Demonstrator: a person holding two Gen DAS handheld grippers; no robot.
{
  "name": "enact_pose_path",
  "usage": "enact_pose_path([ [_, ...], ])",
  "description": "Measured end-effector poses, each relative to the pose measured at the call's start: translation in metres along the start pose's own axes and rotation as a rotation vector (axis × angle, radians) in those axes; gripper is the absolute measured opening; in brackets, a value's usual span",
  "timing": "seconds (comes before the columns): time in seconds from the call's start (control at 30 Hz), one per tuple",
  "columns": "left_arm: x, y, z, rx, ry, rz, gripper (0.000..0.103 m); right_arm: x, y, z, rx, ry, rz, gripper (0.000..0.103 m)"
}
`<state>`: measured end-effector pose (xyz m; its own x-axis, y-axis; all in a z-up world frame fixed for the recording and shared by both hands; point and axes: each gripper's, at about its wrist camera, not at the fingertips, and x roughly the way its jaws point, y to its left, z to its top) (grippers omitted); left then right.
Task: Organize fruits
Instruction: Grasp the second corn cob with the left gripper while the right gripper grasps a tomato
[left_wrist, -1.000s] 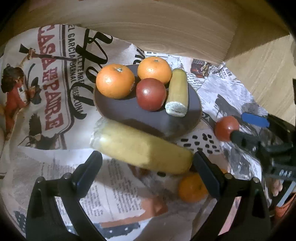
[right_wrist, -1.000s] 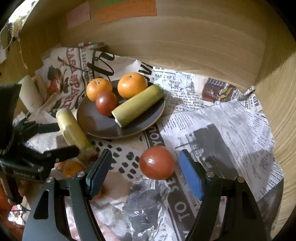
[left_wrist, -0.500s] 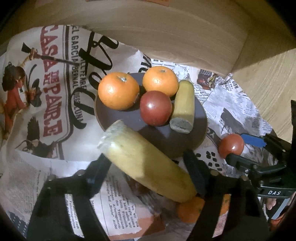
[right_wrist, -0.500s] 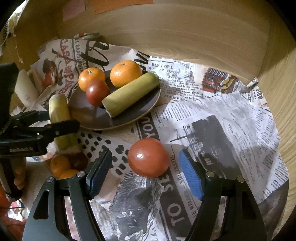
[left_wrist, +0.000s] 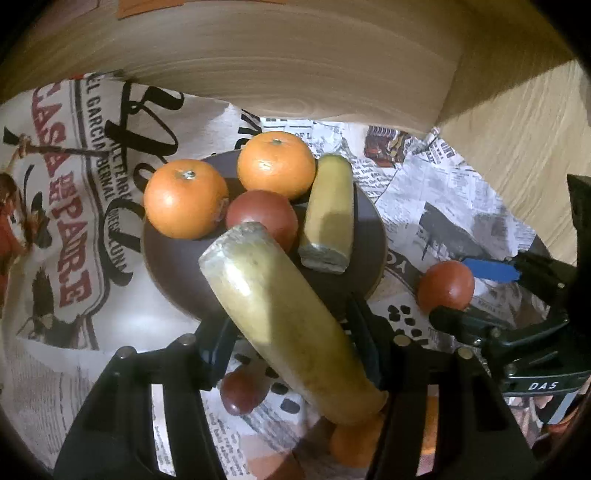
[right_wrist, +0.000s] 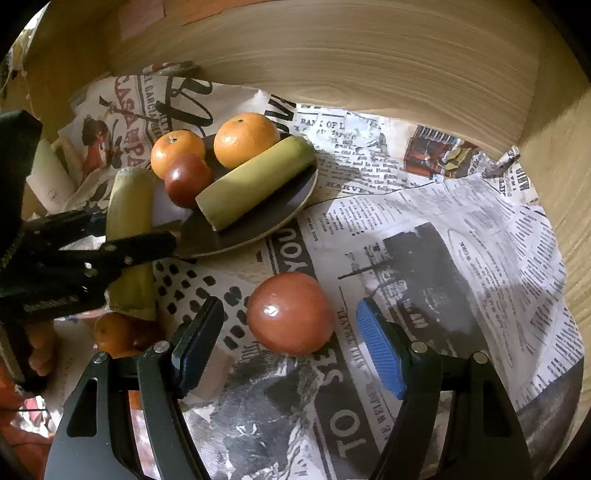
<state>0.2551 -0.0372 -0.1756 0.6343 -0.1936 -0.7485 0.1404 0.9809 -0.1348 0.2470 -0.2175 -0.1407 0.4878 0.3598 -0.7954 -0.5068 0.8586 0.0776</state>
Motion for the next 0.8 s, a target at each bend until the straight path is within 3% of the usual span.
enact_pose_path([
  [0.23,0.001,0.004,0.004,-0.02,0.003,-0.062,0.036,-0.003,-0.002,-0.001,0.012,-0.01,-0.001,0.069],
  [0.53,-0.007,0.006,0.008,-0.015,0.002,-0.074,0.036,-0.003,-0.001,-0.002,0.009,-0.008,-0.003,0.069],
  [0.6,-0.013,0.007,0.01,-0.018,-0.014,-0.075,0.036,-0.001,-0.002,-0.002,0.01,-0.002,0.0,0.064],
  [0.67,-0.02,0.008,0.012,-0.016,-0.035,-0.079,0.036,0.002,-0.002,-0.002,0.016,0.008,0.006,0.05],
  [0.8,-0.033,0.011,0.017,-0.009,-0.069,-0.072,0.036,0.005,-0.003,-0.001,0.032,0.01,0.035,0.045],
])
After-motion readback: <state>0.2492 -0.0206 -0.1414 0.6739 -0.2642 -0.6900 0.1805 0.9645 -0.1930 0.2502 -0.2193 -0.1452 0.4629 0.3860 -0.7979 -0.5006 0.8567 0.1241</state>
